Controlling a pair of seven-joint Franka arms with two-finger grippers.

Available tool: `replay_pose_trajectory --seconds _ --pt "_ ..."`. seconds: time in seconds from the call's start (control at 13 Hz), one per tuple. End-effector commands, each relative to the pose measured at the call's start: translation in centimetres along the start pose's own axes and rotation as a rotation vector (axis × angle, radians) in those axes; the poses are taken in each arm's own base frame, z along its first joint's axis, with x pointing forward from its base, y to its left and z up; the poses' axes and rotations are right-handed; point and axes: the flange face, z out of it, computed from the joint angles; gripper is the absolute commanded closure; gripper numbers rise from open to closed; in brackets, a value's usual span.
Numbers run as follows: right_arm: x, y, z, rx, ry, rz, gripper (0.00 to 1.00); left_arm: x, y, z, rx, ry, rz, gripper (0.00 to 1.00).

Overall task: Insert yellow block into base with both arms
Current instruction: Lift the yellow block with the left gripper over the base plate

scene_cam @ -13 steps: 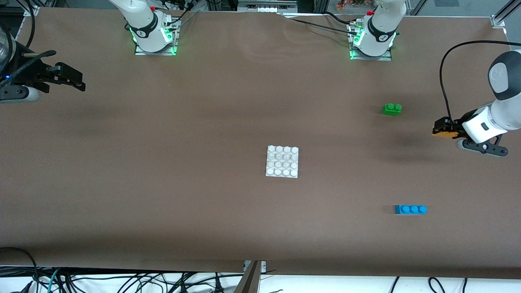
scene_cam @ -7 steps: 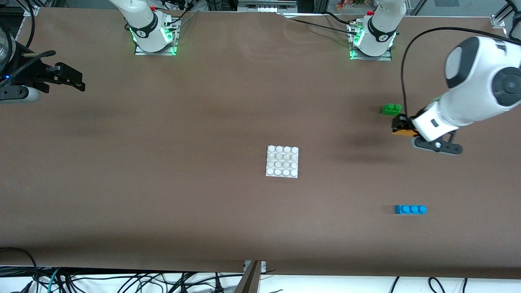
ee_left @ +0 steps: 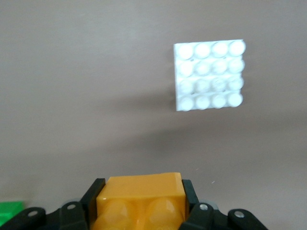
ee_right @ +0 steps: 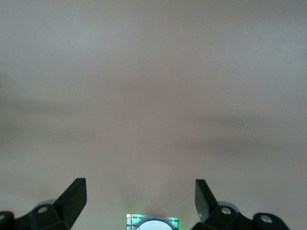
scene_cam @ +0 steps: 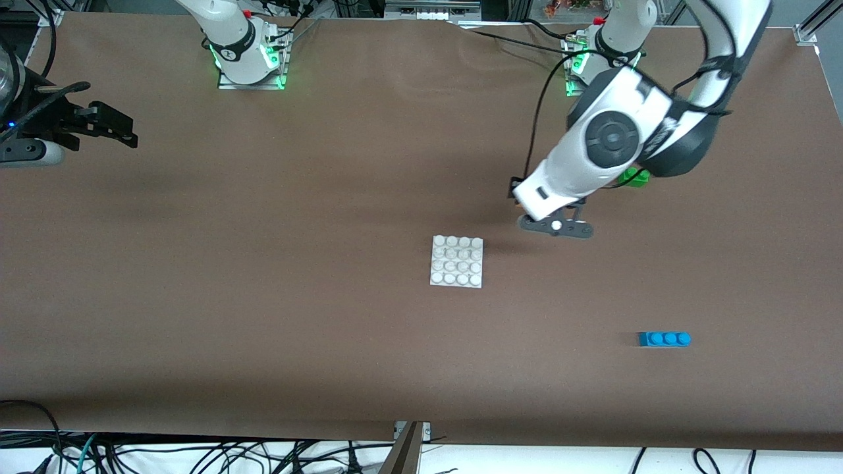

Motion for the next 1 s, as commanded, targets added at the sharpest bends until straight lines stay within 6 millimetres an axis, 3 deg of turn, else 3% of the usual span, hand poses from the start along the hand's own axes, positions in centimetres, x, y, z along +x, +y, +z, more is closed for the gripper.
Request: replay_pose_trajectory --seconds 0.0,0.23,0.54,0.92 --pt "0.1 0.1 -0.6 -0.003 0.007 0.007 0.00 4.4 3.3 2.7 0.014 0.017 0.009 0.92" --pt "0.1 0.0 -0.6 -0.003 0.007 0.005 0.00 6.3 6.8 7.2 -0.002 0.105 -0.037 0.92" --pt "0.1 0.0 -0.6 -0.003 0.007 0.005 0.00 6.0 11.1 13.3 0.057 0.168 -0.114 0.92" --pt "0.1 0.0 -0.6 -0.003 0.007 0.005 0.00 6.9 11.2 16.3 0.037 0.191 -0.111 0.92"
